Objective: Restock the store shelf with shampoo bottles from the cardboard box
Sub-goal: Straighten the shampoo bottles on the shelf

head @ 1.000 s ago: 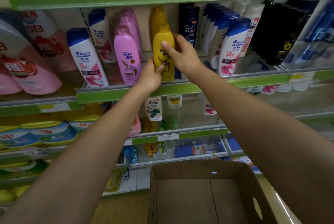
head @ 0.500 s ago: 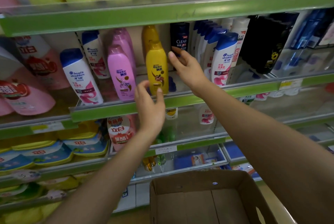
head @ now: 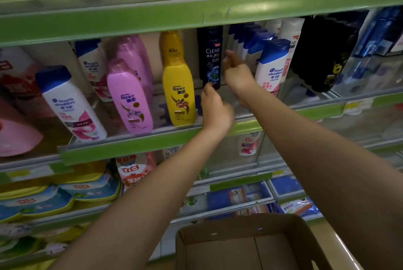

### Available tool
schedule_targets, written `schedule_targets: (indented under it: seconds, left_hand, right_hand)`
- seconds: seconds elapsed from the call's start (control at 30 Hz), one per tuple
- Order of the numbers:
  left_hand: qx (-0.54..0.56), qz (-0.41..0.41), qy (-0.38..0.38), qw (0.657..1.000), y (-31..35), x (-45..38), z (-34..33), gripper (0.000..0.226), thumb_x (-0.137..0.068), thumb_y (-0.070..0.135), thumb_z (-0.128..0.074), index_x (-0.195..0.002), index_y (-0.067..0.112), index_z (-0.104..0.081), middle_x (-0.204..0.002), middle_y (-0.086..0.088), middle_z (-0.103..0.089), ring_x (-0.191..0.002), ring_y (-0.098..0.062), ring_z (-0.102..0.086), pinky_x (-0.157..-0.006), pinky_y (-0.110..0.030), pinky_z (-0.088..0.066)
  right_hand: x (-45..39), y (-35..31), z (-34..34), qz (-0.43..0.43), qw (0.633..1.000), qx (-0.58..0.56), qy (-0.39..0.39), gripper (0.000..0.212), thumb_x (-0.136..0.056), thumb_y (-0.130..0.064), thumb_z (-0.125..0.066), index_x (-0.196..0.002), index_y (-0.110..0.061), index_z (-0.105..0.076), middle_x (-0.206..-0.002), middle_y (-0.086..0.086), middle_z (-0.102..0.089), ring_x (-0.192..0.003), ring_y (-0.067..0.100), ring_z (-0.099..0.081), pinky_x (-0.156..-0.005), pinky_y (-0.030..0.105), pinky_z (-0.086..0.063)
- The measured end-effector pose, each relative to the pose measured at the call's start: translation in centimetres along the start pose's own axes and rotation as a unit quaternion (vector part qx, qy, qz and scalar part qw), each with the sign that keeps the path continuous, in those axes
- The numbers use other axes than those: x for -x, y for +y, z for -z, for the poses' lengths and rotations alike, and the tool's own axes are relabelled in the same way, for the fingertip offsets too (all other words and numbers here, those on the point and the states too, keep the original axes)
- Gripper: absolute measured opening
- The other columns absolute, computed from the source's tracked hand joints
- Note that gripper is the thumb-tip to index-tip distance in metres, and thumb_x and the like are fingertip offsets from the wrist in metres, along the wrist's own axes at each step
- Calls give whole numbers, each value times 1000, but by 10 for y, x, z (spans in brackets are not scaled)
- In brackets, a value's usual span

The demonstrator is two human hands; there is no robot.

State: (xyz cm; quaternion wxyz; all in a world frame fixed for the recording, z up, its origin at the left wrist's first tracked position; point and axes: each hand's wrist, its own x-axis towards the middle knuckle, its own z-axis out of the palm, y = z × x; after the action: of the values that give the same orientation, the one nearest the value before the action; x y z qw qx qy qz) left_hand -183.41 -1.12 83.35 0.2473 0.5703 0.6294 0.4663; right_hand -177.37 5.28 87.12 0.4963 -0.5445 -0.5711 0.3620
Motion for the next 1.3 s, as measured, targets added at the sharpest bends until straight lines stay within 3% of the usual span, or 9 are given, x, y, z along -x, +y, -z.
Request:
schedule_targets:
  seconds: [0.1, 0.37, 0.43, 0.53, 0.7, 0.87, 1.0, 1.13, 1.3]
  left_hand:
    - [25, 50, 20, 998, -8, -30, -15, 41, -92, 0, -42, -133, 1, -37, -134, -19, -44, -123, -34, -44, -99, -40, -39]
    - [81, 75, 72, 991, -26, -93, -43, 48, -88, -1, -43, -135, -3, -36, -134, -22, -47, -122, -35, -47, -103, -45, -39]
    - [111, 78, 74, 988, -28, -103, -47, 49, -90, 1, -43, -138, 2, -34, -134, -19, -48, -121, -33, -49, -103, -45, -41]
    - [134, 92, 63, 985, -31, -117, -53, 57, -92, 2, -41, -146, 9, -26, -141, -17, -44, -127, -31, -45, -107, -45, -38]
    - [138, 86, 66, 985, -40, -126, -57, 56, -89, 4, -44, -143, 11, -32, -140, -16, -44, -127, -31, -45, -107, -45, -38]
    - [132, 79, 65, 986, -36, -117, -50, 49, -88, 3, -43, -137, 11, -38, -133, -14, -49, -120, -30, -49, -103, -46, -42]
    - [127, 62, 63, 988, -34, -102, -45, 48, -90, 5, -44, -137, 12, -37, -134, -12, -50, -120, -29, -50, -102, -46, -43]
    - [77, 64, 50, 994, -26, -83, -37, 33, -94, 8, -40, -127, 10, -42, -129, -14, -53, -115, -33, -52, -98, -49, -46]
    - [16, 54, 8, 998, -20, -58, -23, 43, -90, 3, -47, -132, 3, -40, -133, -18, -50, -121, -33, -50, -103, -44, -43]
  right_hand:
    - [-15, 4, -12, -5, 1000, 3, 7, 46, -104, -16, -36, -148, -7, -29, -148, 16, -40, -136, 28, -40, -112, 37, -33]
    - [-50, 7, -17, -9, 1000, -22, 14, 53, -103, -31, -39, -150, -11, -25, -153, 11, -36, -139, 26, -36, -113, 35, -32]
    - [-56, 8, -16, 5, 999, -37, 18, 53, -103, -29, -42, -149, -10, -27, -151, 10, -39, -137, 23, -38, -105, 23, -34]
    - [-60, 8, -16, 19, 999, -42, 4, 47, -102, -26, -44, -146, -12, -33, -143, 9, -47, -125, 20, -47, -75, 9, -40]
    - [-62, 9, -22, 12, 998, -61, 8, 44, -101, -27, -46, -142, -13, -38, -134, 11, -53, -117, 21, -51, -86, 27, -41]
    - [-56, 10, -19, 14, 998, -57, -7, 42, -103, -26, -43, -142, -14, -36, -132, 10, -53, -109, 17, -49, -77, 25, -44]
    - [-44, 10, -16, 20, 997, -68, -3, 41, -102, -24, -45, -141, -15, -37, -124, 7, -56, -107, 19, -52, -92, 35, -47]
    - [-25, 7, -12, 21, 997, -72, -10, 38, -102, -23, -46, -138, -16, -39, -119, 5, -56, -107, 20, -54, -93, 38, -49]
    - [0, 3, 1, 27, 998, -43, -25, 35, -103, -24, -43, -136, -17, -38, -107, -4, -53, -91, 8, -54, -76, 23, -46]
